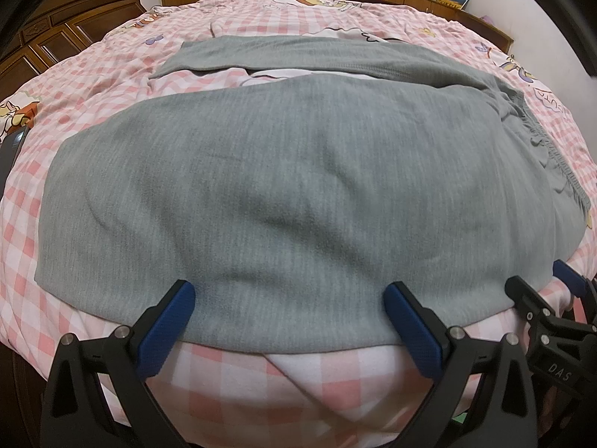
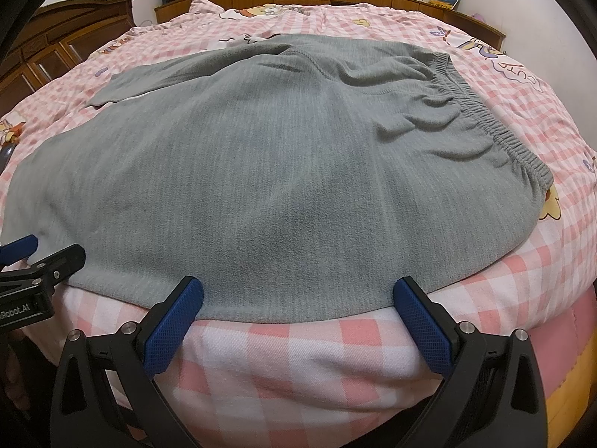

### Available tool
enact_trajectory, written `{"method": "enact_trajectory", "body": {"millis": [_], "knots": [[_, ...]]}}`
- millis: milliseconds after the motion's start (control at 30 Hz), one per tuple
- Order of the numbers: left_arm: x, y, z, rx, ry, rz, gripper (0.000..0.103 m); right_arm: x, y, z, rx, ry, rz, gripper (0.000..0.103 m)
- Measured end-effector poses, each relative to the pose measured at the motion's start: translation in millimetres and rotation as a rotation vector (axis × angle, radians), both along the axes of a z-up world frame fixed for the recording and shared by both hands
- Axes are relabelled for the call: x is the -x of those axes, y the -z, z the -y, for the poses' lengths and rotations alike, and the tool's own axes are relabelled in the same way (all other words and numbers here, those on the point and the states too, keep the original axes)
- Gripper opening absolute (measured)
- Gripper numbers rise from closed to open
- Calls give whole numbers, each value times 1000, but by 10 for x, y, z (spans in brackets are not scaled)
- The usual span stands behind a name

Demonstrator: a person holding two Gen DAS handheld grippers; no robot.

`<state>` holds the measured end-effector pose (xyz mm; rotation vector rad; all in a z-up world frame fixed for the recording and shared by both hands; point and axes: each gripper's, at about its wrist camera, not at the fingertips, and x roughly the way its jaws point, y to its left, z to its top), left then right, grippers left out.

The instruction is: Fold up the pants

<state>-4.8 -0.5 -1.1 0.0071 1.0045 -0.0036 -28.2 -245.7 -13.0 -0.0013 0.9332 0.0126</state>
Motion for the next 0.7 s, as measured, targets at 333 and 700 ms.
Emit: {"method": "enact_trajectory", "body": {"millis": [333, 700], "knots": [[-12, -26, -19, 16, 21, -12, 103, -6, -206, 183, -71, -64, -24, 99], [64, -242, -401, 27, -27, 20, 103, -15, -554, 1331, -47, 169, 71, 99]]}}
